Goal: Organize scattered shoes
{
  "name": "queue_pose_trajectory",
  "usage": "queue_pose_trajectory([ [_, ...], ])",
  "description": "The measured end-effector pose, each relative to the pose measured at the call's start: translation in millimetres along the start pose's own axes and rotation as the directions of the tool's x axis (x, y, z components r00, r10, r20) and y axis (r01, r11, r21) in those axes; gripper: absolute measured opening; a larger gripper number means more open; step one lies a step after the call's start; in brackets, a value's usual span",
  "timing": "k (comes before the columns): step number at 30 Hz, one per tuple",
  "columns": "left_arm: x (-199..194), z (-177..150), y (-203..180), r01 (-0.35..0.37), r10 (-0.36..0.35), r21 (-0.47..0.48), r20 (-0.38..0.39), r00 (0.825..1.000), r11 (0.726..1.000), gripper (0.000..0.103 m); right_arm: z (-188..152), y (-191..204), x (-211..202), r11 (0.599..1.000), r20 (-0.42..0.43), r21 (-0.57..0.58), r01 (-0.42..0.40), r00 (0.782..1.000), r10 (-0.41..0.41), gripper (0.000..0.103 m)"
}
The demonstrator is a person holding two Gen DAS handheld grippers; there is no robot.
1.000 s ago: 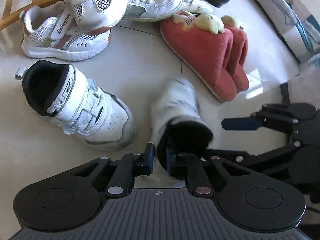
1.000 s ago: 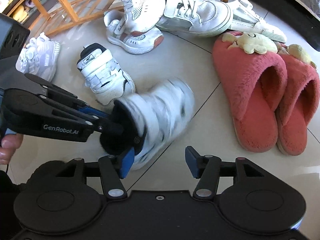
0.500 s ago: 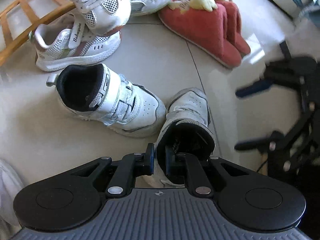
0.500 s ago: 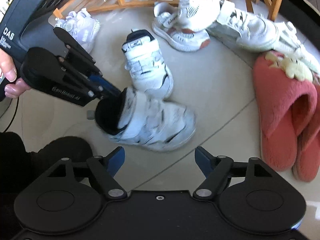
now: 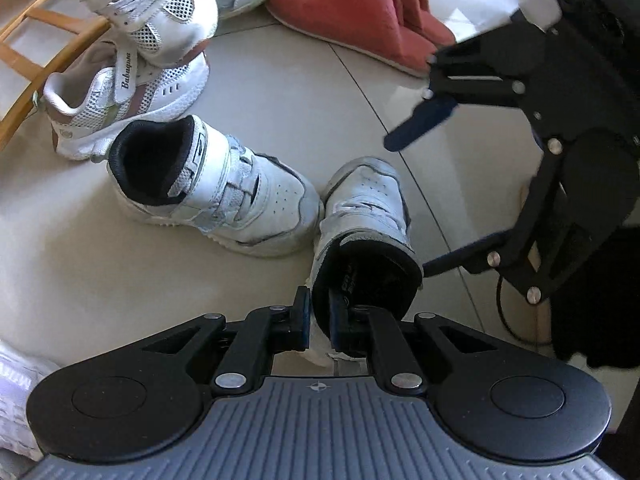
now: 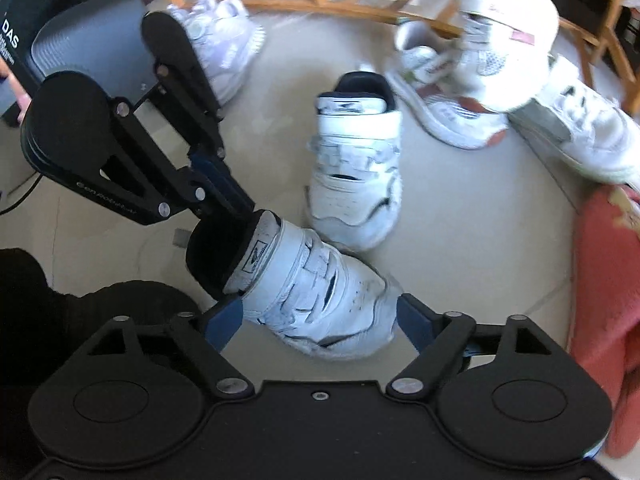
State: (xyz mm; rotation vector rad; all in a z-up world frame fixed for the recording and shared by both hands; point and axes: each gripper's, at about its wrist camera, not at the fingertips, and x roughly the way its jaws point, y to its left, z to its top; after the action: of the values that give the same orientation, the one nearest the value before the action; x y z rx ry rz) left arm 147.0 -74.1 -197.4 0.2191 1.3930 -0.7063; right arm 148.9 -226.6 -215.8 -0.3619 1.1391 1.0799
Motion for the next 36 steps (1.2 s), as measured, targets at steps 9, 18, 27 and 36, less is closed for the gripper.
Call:
queue_pose_trajectory([
  [9,-8.3,-15.9,8.1,0.001,0.006,0.108,-0.067,0.998,0.994,0.009,-2.3,7.9,9.9,0.999,-0.022,-0.010,-0.035,0.999,0.035,0.087],
  [18,-21.6,-17.4,25.2,-0.052,0.064,0.149,-0.075,0.995,0.987,0.009,-6.0,11.6,22.2,1.000,-0.050,0.002,-0.016,0.999,0.017,0.100],
  [27,-24.7,-6.2,36.8,-0.165,0.171,0.134,-0.037,0.985,0.977,0.004,-2.8,20.9,31.5,0.999,-0.053,-0.004,-0.033,0.998,0.033,0.101],
  [36,-40.0,-14.7,48.2,-0.102,0.102,0.030,-0.009,0.995,0.994,0.007,-3.4,23.7,35.9,0.999,-0.060,-0.002,-0.039,0.997,0.038,0.101],
])
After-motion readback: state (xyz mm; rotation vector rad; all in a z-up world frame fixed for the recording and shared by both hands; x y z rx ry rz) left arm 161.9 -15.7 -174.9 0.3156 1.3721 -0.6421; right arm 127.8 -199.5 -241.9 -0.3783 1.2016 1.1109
